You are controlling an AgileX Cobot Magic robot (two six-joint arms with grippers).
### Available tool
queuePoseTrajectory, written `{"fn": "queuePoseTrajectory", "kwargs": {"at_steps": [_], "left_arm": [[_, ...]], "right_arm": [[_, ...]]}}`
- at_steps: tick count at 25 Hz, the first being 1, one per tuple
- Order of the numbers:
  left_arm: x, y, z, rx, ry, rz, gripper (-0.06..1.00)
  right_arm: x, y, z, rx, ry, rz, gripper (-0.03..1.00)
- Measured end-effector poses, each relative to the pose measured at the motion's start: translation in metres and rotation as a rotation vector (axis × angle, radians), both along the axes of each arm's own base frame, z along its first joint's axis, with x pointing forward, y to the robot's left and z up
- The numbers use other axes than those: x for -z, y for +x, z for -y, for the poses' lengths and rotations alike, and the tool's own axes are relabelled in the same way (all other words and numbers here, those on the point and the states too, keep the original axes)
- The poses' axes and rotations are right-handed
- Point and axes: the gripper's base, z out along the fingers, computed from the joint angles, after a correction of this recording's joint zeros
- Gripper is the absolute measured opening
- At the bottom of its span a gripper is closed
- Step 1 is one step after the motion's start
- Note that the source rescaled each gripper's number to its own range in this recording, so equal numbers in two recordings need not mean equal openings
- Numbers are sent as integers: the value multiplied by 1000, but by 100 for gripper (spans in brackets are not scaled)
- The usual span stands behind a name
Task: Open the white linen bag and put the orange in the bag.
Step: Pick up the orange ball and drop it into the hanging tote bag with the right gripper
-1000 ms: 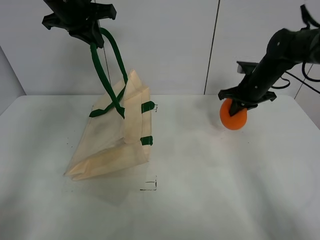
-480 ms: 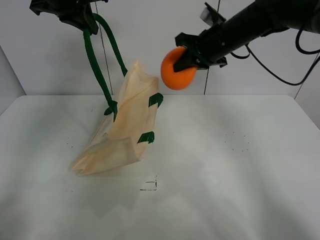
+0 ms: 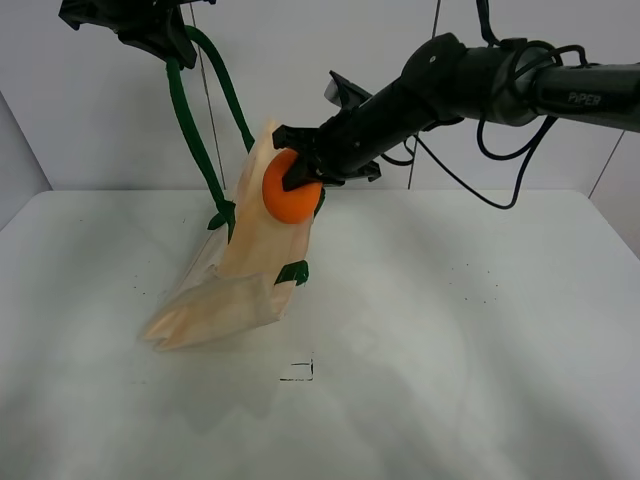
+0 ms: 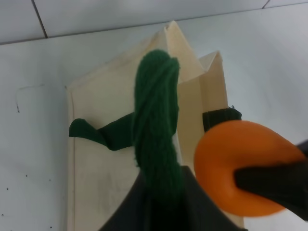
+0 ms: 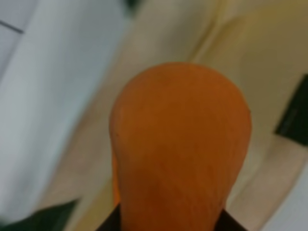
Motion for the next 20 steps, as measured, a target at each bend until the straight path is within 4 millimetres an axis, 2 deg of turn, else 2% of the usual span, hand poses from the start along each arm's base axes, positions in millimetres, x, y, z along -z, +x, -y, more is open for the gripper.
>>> {"fn": "queuePoseTrajectory", "kwargs": {"at_steps": [3,7,10,14,15,16,17,18,19,20], "left_arm": [[0,0,0,0,0,0,0],[0,0,0,0,0,0,0],[0,0,0,1,1,0,0],[0,0,0,1,1,0,0],[0,0,0,1,1,0,0],[0,0,0,1,1,0,0],[0,0,0,1,1,0,0],[0,0,0,1,1,0,0],[0,0,0,1,1,0,0],[0,0,0,1,1,0,0]], "right_arm": [[14,4,-3,22,10,-32,2],[31,1,-17,-4,14,-61,2],[37,-4,-29,-38,4,-42,2],[44,-2,-31,-13,8,-48,2],[47,-1,-31,-10,6,-52,7],[48,-1,-32,-9,6,-55,16],[48,-1,-32,-10,5,-58,33],[48,-2,-32,-13,5,-61,56],[48,-2,-32,-15,4,-59,72],[48,-1,-32,-17,3,-57,84]]}}
